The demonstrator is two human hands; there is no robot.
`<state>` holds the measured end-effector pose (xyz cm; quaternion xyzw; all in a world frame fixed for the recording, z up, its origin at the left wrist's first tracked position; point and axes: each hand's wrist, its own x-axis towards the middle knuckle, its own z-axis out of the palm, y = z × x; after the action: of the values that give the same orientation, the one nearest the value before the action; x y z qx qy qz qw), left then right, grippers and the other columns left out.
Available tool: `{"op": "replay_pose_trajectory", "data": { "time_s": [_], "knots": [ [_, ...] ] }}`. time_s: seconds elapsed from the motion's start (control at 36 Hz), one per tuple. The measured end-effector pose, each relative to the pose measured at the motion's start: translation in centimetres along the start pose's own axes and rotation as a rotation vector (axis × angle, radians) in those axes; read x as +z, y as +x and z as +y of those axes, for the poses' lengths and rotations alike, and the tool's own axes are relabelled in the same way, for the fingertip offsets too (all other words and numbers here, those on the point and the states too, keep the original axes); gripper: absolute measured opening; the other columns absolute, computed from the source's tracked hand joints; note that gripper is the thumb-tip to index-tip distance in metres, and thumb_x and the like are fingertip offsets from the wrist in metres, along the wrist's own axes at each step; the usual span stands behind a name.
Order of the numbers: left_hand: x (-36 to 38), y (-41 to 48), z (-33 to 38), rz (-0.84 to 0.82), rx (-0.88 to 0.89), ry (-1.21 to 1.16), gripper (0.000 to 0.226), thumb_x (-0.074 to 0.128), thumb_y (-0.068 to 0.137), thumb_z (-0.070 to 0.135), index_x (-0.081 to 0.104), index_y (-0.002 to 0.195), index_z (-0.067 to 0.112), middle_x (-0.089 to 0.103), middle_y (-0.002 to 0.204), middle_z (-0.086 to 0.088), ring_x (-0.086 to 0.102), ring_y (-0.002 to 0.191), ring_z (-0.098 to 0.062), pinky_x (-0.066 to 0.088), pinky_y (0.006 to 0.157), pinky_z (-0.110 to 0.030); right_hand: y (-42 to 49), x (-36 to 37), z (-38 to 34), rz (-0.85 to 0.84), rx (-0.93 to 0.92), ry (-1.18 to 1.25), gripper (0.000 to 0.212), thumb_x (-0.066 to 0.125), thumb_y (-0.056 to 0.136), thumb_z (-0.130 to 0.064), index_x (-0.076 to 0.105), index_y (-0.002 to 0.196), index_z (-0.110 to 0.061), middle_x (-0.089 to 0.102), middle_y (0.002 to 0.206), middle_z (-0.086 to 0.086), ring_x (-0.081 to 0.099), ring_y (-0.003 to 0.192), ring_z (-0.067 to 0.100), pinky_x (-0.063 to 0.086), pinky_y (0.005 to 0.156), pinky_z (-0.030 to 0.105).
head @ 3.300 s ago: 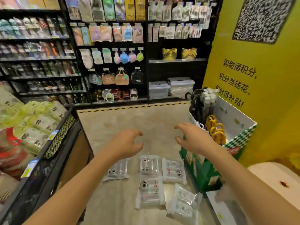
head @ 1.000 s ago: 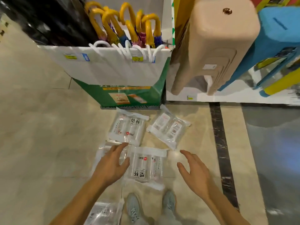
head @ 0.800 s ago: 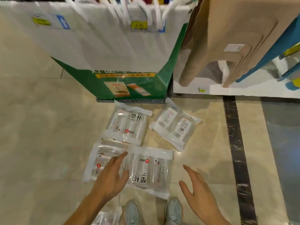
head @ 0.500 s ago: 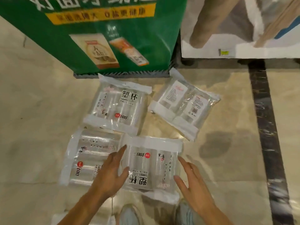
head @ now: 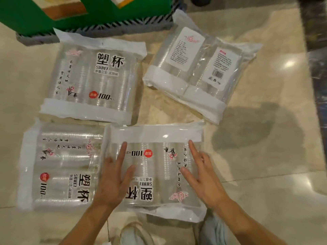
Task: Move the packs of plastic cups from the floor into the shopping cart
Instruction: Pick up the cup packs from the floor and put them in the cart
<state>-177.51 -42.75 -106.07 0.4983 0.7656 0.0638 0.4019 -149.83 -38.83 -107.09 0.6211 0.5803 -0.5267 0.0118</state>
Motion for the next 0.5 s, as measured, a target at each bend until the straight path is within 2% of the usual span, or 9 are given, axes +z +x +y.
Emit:
{"op": "replay_pose_trajectory", "data": {
  "time_s": [0.03, 0.08, 0.14, 0.19, 0.25, 0.31, 0.39, 0.44, 0.5],
  "knots": [
    [-0.5, -0.5, 0.6, -0.014, -0.027, -0.003, 0.064, 0.037, 0.095, 0.061, -0.002, 0.147, 0.059, 0.031, 0.149, -0.008, 0.047, 0.128, -0.030, 0.041, 0.103, -0.058, -0.5, -0.3, -0.4, 0.006, -0.008, -0.007, 0.077, 0.048, 0.103, -0.060, -0.013, 0.145, -0.079, 0.023, 0.156, -0.005, 0.059, 0.113, 0.022, 0.045, 0.112, 0.040],
    [-2.2, -1.6, 2.2, -0.045, -0.042, 0.010, 0.065, 0.037, 0.094, 0.061, -0.006, 0.143, 0.065, 0.034, 0.141, -0.011, 0.061, 0.098, -0.016, 0.051, 0.086, -0.045, -1.8, -1.4, -1.4, 0.009, -0.010, -0.021, 0.073, 0.044, 0.103, -0.061, -0.015, 0.141, -0.083, 0.026, 0.151, -0.004, 0.059, 0.104, 0.020, 0.049, 0.104, 0.037],
    [-4.8, -2.8, 4.6, -0.046, -0.014, 0.010, 0.065, 0.038, 0.091, 0.061, -0.005, 0.141, 0.067, 0.036, 0.129, -0.006, 0.055, 0.080, -0.002, 0.048, 0.073, -0.033, -3.6, -3.3, -3.2, 0.018, -0.007, -0.017, 0.070, 0.040, 0.103, -0.062, -0.016, 0.138, -0.084, 0.026, 0.151, -0.005, 0.059, 0.089, 0.010, 0.050, 0.102, 0.036],
    [-8.1, -4.2, 7.7, -0.033, -0.006, 0.013, 0.063, 0.038, 0.092, 0.060, -0.003, 0.139, 0.069, 0.032, 0.131, -0.002, 0.055, 0.080, -0.003, 0.048, 0.084, -0.038, -5.9, -5.9, -5.7, 0.042, -0.020, -0.010, 0.068, 0.039, 0.104, -0.061, -0.014, 0.139, -0.084, 0.024, 0.152, -0.008, 0.058, 0.082, 0.001, 0.049, 0.100, 0.035],
    [-11.6, -5.7, 11.6, -0.022, 0.013, 0.040, 0.063, 0.037, 0.093, 0.060, -0.004, 0.139, 0.070, 0.031, 0.135, -0.005, 0.060, 0.079, -0.006, 0.046, 0.093, -0.045, -8.4, -9.3, -8.7, 0.077, -0.027, 0.004, 0.065, 0.039, 0.105, -0.059, -0.010, 0.143, -0.082, 0.022, 0.154, -0.012, 0.064, 0.104, 0.007, 0.048, 0.101, 0.034],
    [-15.4, -7.2, 15.6, 0.011, 0.064, 0.036, 0.064, 0.037, 0.092, 0.062, -0.005, 0.139, 0.070, 0.033, 0.132, -0.004, 0.062, 0.075, -0.007, 0.045, 0.092, -0.046, -10.9, -13.1, -12.1, 0.121, -0.044, 0.010, 0.063, 0.039, 0.106, -0.056, -0.006, 0.145, -0.079, 0.022, 0.157, -0.011, 0.056, 0.130, 0.015, 0.044, 0.105, 0.033],
    [-21.6, -9.5, 22.2, 0.071, 0.140, -0.005, 0.064, 0.039, 0.091, 0.063, -0.003, 0.139, 0.070, 0.035, 0.130, -0.003, 0.053, 0.088, -0.003, 0.043, 0.088, -0.042, -15.3, -19.9, -17.8, 0.200, -0.069, 0.023, 0.060, 0.038, 0.106, -0.057, -0.003, 0.141, -0.083, 0.026, 0.157, -0.008, 0.056, 0.123, 0.011, 0.040, 0.103, 0.028],
    [-26.0, -11.4, 27.3, 0.106, 0.200, 0.000, 0.064, 0.037, 0.090, 0.067, -0.004, 0.139, 0.070, 0.039, 0.124, -0.003, 0.048, 0.089, 0.001, 0.043, 0.084, -0.038, -18.8, -24.9, -22.0, 0.248, -0.082, 0.030, 0.058, 0.038, 0.107, -0.056, -0.002, 0.138, -0.084, 0.025, 0.157, -0.009, 0.055, 0.116, 0.008, 0.037, 0.100, 0.026],
    [-30.8, -13.7, 32.9, 0.128, 0.244, 0.003, 0.064, 0.033, 0.087, 0.074, -0.003, 0.139, 0.069, 0.042, 0.119, -0.004, 0.050, 0.093, -0.004, 0.046, 0.089, -0.041, -22.7, -30.2, -26.2, 0.299, -0.105, 0.027, 0.057, 0.037, 0.107, -0.058, -0.002, 0.137, -0.085, 0.024, 0.160, -0.009, 0.055, 0.119, 0.007, 0.040, 0.103, 0.030]
  ]
}}
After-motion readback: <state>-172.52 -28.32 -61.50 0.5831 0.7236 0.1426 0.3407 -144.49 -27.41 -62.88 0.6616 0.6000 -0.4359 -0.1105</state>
